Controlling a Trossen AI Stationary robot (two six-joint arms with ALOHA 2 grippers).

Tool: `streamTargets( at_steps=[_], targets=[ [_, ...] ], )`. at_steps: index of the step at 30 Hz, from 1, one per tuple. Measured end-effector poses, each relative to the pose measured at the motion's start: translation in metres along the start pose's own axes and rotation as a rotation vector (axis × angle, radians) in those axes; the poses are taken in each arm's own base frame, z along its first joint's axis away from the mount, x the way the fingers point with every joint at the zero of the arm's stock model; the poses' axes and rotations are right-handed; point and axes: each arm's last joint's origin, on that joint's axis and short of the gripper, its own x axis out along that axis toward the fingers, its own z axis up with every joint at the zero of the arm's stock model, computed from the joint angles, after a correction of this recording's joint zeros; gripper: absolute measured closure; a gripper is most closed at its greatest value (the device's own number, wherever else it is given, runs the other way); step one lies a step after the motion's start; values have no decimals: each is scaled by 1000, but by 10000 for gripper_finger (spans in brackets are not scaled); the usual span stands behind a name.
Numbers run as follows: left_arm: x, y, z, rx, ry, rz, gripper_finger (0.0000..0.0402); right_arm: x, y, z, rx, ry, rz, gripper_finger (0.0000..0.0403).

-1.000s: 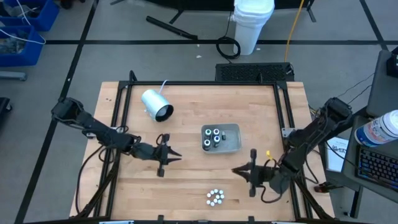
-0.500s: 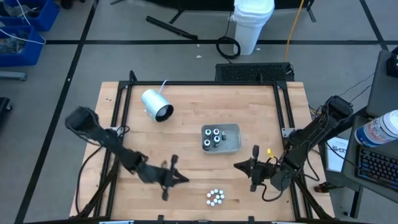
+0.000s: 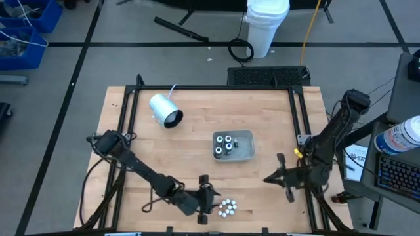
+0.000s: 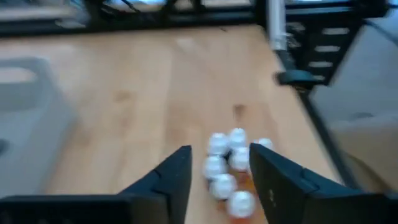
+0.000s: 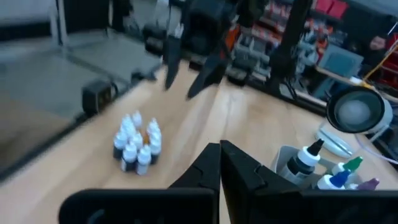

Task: Pick & Place food coloring
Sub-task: Put the small yellow food coloring bottle into the gray bin

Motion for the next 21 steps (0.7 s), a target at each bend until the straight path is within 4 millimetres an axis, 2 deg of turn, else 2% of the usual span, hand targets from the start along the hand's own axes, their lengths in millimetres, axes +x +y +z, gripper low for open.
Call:
streamTargets(
  at_steps=[5,10,13,21],
  targets=[
    [2,-4,9,-39,48,-130,200,-19,-10,-19,70,-85,30,402],
    [-1,-9,7,-142,62,-132,195,-27,-18,-20,85,-132,21,403],
    [1,-12,2,-220,65,-101,195,-29,-21,-18,62,-149,16,403],
    [-5,-36,-17,-180,69,-83,195,-29,-21,-19,69,-142,17,403]
  ],
)
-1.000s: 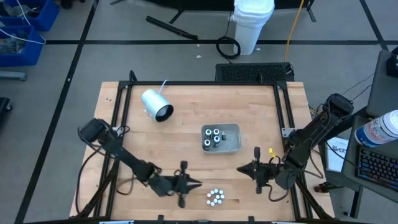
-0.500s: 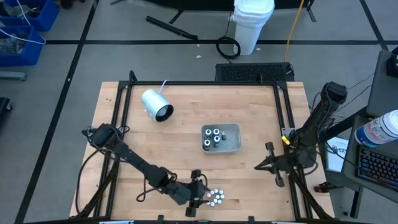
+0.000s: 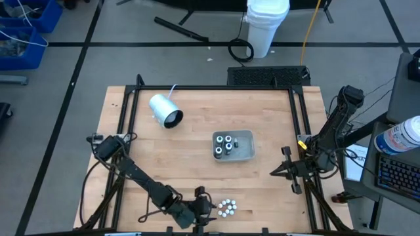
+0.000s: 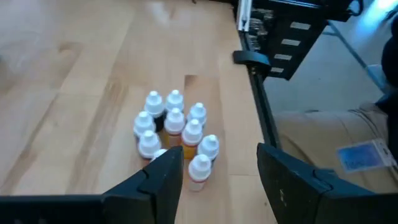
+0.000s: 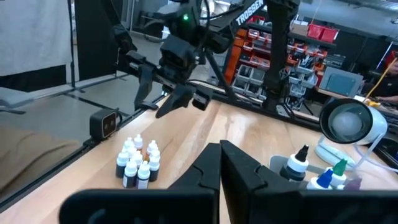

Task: Pick & Place food coloring
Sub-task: Put the small yellow food coloring bottle into the gray bin

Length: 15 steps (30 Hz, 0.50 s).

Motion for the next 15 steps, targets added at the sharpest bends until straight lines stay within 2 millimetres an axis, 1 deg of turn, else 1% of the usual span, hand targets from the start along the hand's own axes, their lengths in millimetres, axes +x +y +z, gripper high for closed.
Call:
streamTargets(
  at_steps=[4,6,9,11,15],
  targets=[
    [6,-2,-10,-1,10,-10,195,0,0,0,-6,3,-5,403],
    [9,0,-10,-3,1,-5,195,1,-1,0,-16,4,-9,403],
    [10,3,-10,45,-5,37,195,2,-2,-1,-25,5,-19,403],
    [11,6,-9,54,-19,67,195,2,-2,-1,-13,5,-22,403],
    [14,11,-5,52,-10,70,195,2,-2,-2,24,13,-21,403]
  ],
)
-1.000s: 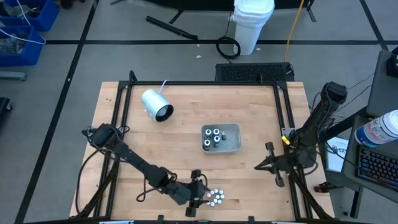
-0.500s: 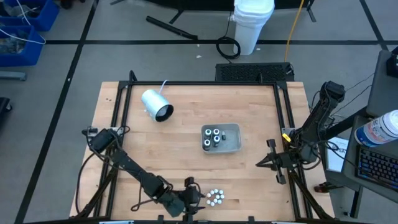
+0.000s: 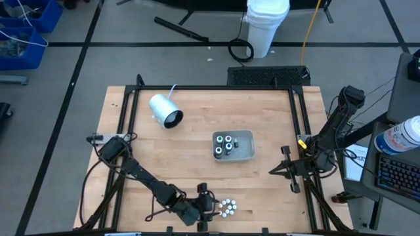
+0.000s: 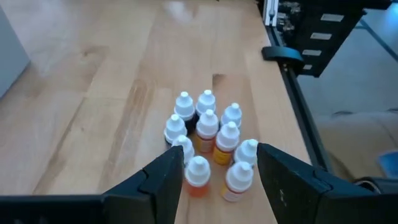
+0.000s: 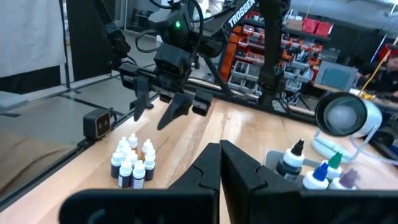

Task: Pick & Place food coloring
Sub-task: Put the small yellow food coloring bottle into the gray bin

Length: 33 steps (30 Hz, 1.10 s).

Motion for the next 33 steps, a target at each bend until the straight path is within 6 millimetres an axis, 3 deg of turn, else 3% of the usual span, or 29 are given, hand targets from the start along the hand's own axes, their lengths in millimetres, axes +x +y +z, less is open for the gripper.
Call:
streamTargets(
  at_steps=[8,13,22,33],
  targets=[
    [2,4,3,37,0,11,195,0,0,-3,4,22,2,403],
    [5,8,1,2,86,-89,195,0,0,-3,3,21,2,403],
    [-5,-10,-4,55,46,-105,195,0,0,-3,36,21,2,403],
    [-5,-11,-2,188,-1,-64,195,0,0,-3,10,22,-2,403]
  ],
)
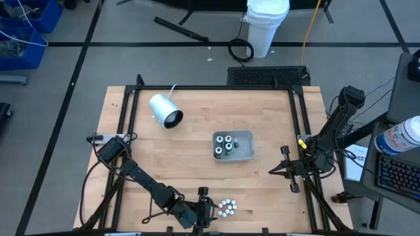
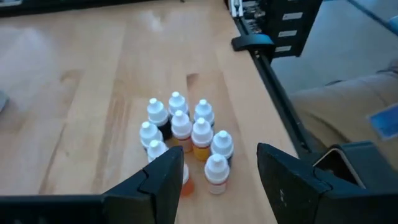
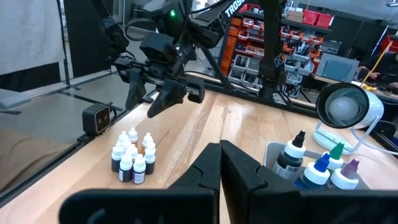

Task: Pick & Place food coloring
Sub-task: Put the small yellow food coloring bottle into the gray bin

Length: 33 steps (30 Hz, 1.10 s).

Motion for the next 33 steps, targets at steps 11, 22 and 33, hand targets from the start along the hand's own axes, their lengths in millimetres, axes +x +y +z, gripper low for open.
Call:
streamTargets(
  at_steps=[11,22,33],
  targets=[
    [14,-4,-6,36,-76,-42,195,0,0,-1,16,9,0,403],
    [28,30,-6,-148,0,38,195,0,0,-1,15,9,0,403],
    [29,34,-12,-151,70,34,195,0,0,-1,16,9,1,403]
  ],
)
